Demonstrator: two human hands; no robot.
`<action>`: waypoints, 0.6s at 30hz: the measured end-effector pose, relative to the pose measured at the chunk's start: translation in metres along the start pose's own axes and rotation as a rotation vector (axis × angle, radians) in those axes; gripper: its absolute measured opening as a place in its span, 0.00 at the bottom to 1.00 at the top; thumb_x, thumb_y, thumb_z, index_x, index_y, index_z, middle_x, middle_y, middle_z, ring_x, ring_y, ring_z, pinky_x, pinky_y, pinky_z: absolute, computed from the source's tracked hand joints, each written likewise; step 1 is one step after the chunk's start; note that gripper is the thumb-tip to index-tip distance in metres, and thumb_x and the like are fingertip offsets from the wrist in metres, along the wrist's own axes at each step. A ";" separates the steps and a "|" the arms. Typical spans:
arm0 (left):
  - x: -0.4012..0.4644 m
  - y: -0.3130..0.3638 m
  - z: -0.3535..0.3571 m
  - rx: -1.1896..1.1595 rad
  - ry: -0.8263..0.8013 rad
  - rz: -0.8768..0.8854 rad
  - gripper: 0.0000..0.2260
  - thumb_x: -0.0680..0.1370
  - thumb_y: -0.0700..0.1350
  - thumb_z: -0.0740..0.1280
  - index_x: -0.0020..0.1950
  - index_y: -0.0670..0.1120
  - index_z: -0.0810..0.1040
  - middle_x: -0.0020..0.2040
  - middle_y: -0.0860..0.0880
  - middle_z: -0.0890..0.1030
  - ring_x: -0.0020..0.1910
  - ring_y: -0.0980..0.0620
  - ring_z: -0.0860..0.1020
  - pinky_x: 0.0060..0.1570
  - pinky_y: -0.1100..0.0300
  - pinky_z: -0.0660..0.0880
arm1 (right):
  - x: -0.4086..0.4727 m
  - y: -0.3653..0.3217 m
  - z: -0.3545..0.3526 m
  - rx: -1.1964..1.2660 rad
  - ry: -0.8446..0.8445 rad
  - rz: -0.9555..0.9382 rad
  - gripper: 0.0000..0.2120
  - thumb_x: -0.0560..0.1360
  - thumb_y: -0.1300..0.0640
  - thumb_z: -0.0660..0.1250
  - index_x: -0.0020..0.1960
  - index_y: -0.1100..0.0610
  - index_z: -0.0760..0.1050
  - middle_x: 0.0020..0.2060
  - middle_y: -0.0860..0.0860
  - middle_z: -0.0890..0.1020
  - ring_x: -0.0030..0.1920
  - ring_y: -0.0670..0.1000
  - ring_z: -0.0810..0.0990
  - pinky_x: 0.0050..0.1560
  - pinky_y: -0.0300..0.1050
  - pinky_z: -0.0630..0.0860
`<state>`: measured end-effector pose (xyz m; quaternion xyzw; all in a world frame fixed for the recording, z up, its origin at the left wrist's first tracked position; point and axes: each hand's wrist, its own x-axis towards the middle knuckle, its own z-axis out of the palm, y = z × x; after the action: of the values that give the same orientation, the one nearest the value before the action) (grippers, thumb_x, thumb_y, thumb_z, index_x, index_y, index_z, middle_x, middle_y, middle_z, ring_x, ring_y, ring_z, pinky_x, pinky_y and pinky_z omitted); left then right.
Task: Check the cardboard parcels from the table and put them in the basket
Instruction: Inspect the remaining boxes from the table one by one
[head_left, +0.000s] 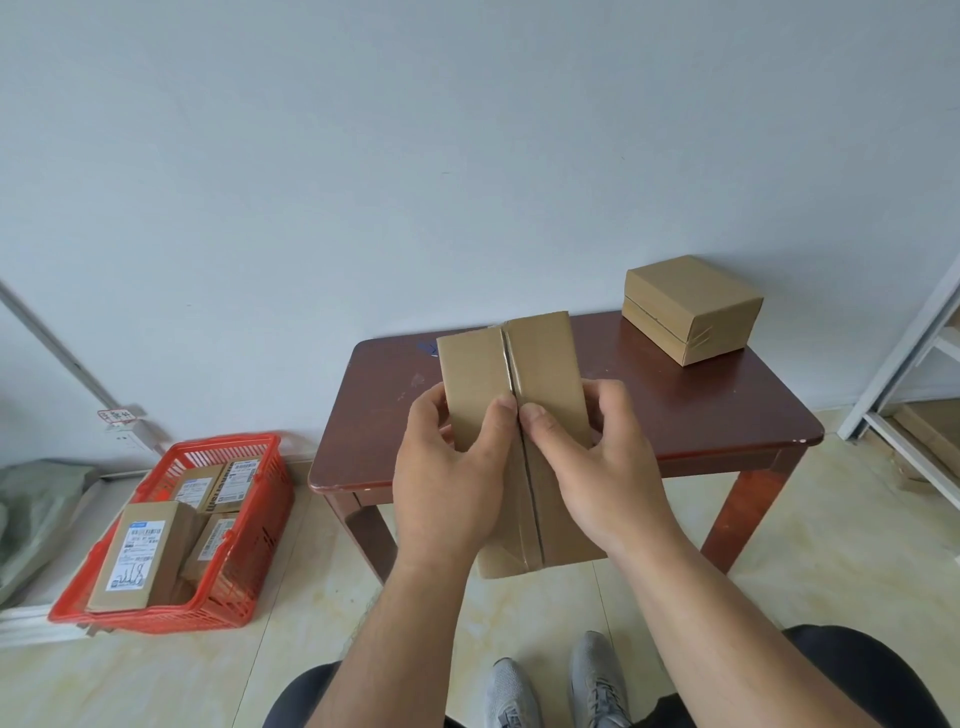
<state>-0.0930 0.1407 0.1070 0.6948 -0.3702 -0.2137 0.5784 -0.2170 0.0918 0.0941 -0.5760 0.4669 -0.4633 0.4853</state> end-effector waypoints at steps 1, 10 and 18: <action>0.000 0.000 0.000 0.001 0.003 0.003 0.17 0.77 0.61 0.73 0.62 0.58 0.78 0.50 0.66 0.84 0.48 0.69 0.81 0.45 0.65 0.75 | -0.001 0.000 0.000 0.003 -0.001 -0.002 0.14 0.76 0.42 0.76 0.56 0.42 0.75 0.48 0.35 0.85 0.48 0.36 0.84 0.48 0.43 0.79; -0.006 -0.001 0.003 0.001 -0.020 0.028 0.19 0.75 0.61 0.75 0.64 0.60 0.77 0.58 0.62 0.83 0.54 0.64 0.82 0.51 0.60 0.79 | 0.004 -0.006 0.000 -0.007 0.062 0.068 0.20 0.73 0.33 0.73 0.53 0.45 0.73 0.45 0.40 0.84 0.46 0.39 0.83 0.49 0.47 0.80; 0.002 0.004 -0.002 -0.037 0.020 -0.017 0.16 0.75 0.60 0.75 0.56 0.56 0.75 0.49 0.61 0.84 0.48 0.67 0.81 0.41 0.72 0.73 | -0.005 -0.001 0.000 0.030 -0.060 -0.019 0.15 0.78 0.41 0.73 0.63 0.35 0.76 0.52 0.37 0.86 0.51 0.38 0.84 0.56 0.47 0.81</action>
<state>-0.0918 0.1405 0.1115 0.6891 -0.3545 -0.2187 0.5930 -0.2173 0.0964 0.0951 -0.5867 0.4397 -0.4575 0.5031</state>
